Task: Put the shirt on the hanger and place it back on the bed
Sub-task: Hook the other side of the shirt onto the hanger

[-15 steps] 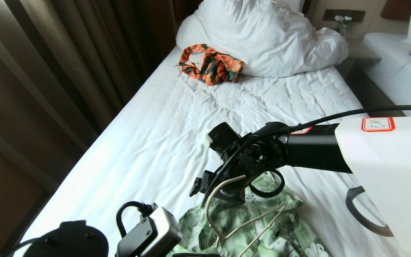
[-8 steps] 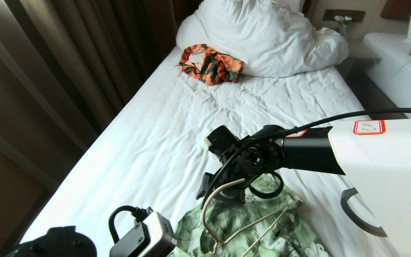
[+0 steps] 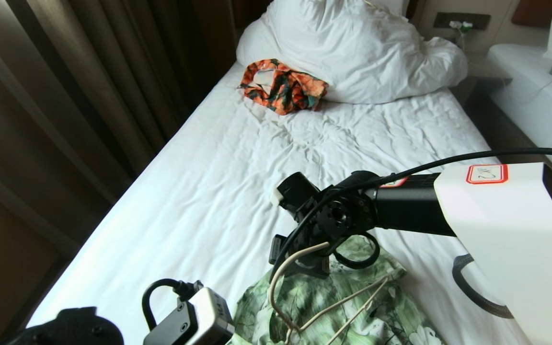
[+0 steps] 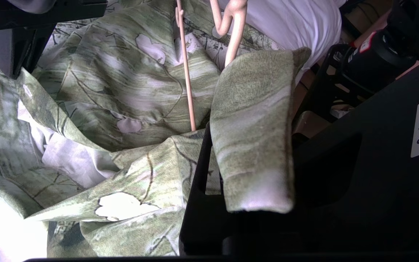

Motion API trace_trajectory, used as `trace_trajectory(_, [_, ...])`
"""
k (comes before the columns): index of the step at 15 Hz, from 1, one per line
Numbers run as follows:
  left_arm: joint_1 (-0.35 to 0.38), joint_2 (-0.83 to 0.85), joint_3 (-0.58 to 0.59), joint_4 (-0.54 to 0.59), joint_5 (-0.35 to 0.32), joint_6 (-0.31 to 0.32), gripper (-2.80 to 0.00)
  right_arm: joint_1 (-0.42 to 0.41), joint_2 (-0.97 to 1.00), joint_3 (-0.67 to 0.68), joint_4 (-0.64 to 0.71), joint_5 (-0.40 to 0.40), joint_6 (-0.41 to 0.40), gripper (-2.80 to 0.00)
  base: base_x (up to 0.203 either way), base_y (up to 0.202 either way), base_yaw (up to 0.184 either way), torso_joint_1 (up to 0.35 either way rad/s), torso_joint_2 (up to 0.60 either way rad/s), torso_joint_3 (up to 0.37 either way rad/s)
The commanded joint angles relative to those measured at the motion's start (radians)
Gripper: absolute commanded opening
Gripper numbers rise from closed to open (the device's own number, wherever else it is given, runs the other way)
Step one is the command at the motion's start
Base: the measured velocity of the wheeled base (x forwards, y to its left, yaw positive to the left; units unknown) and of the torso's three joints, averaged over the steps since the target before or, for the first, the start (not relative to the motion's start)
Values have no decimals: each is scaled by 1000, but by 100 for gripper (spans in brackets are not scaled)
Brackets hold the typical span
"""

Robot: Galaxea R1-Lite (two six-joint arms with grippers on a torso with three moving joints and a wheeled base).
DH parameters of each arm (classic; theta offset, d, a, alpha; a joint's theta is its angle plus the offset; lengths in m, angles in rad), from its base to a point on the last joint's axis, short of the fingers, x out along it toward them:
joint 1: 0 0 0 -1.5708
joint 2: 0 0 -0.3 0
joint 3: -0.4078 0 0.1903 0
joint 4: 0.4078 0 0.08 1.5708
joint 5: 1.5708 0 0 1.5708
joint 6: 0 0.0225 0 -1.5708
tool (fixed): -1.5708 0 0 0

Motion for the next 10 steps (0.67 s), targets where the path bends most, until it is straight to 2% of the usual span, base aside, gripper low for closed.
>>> trace_trajectory(1, [0,-3,0,-4,1,-2,-280,-1,-2,0,4,1,4,-280,0,0,0,0,0,0])
trace_trajectory(10, [-8,-17,9,-4,2,0,-280,-1,-5,-1,30,-18,0,-280,0,0,0,0,0,0])
